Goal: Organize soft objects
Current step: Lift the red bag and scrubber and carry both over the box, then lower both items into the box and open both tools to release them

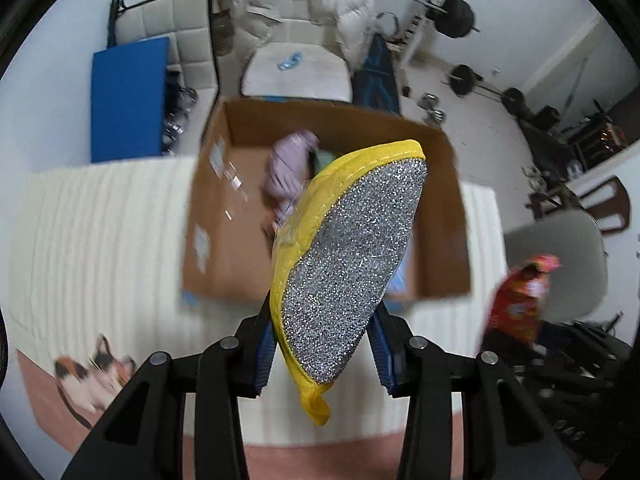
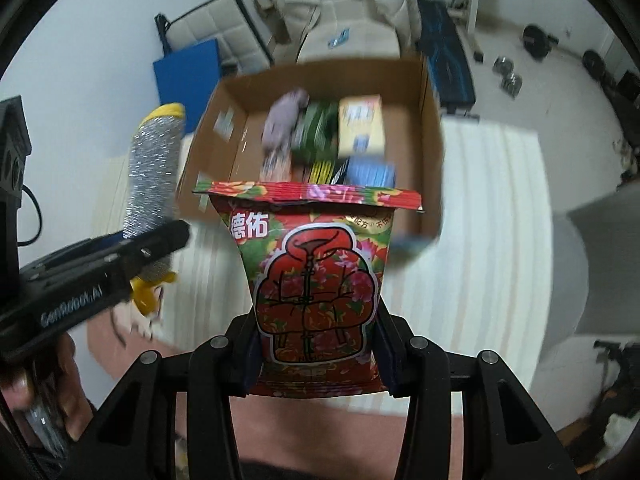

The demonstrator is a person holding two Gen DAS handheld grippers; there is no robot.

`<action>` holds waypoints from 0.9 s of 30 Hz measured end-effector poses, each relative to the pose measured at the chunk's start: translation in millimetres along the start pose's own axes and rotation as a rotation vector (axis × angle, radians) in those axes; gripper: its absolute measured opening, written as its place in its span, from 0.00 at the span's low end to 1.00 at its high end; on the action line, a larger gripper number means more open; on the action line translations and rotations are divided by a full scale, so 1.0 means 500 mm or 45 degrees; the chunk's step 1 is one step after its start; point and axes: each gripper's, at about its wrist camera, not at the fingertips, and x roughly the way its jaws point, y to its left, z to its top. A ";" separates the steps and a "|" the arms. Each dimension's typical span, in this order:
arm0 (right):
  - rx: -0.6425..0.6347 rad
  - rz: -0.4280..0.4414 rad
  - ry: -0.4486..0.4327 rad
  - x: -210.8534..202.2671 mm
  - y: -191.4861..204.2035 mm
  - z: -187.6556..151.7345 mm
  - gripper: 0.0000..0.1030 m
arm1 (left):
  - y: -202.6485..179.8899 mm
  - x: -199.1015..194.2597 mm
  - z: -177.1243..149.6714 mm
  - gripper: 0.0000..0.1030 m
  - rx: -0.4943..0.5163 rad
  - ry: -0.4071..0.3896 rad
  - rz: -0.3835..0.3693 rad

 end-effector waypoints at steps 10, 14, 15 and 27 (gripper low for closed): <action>0.112 -0.179 0.102 0.142 -0.100 0.233 0.47 | 0.100 0.199 0.199 0.37 -0.048 0.234 0.182; 0.129 -0.277 0.176 0.212 -0.128 0.278 0.47 | 0.125 0.261 0.236 0.37 -0.060 0.319 0.229; 0.126 -0.298 0.186 0.224 -0.131 0.282 0.47 | 0.128 0.279 0.241 0.38 -0.051 0.342 0.248; 0.051 -0.447 0.204 0.268 -0.112 0.310 0.61 | 0.124 0.325 0.248 0.60 -0.046 0.407 0.265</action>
